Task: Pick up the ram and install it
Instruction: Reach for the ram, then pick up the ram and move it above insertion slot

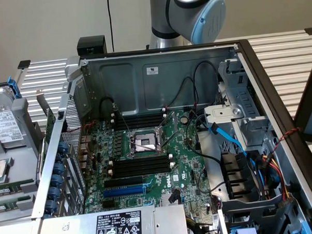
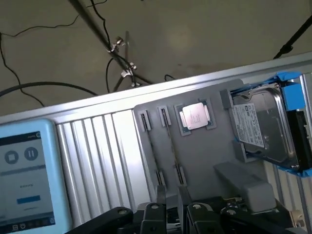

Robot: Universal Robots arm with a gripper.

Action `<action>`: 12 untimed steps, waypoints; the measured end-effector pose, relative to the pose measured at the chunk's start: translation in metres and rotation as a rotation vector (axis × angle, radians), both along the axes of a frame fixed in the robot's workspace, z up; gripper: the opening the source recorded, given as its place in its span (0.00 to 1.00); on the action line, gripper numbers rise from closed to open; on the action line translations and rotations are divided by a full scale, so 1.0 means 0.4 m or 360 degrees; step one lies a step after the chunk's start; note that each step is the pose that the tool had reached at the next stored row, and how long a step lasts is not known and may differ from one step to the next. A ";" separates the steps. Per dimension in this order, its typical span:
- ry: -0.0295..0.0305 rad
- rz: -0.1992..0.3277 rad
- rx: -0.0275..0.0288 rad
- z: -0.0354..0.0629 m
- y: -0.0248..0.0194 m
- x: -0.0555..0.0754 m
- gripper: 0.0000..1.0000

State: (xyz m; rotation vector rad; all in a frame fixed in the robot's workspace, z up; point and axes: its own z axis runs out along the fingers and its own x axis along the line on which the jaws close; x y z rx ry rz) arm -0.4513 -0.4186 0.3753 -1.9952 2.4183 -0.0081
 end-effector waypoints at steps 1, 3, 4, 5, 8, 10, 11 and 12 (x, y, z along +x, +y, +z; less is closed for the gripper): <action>0.00000 0.0030 0.00001 -0.001 0.000 0.000 0.24; 0.00000 0.0088 0.00001 -0.003 0.000 0.000 0.24; 0.00002 0.0116 0.00000 -0.004 0.000 0.000 0.24; 0.00004 0.0145 -0.00001 -0.004 0.000 0.000 0.24; 0.00000 0.0224 0.00000 -0.006 0.000 -0.001 0.24; -0.00001 0.0226 0.00001 -0.006 0.000 -0.001 0.24; 0.00000 0.0226 0.00001 -0.006 0.000 -0.001 0.24; 0.00001 0.0226 0.00001 -0.005 0.000 -0.001 0.24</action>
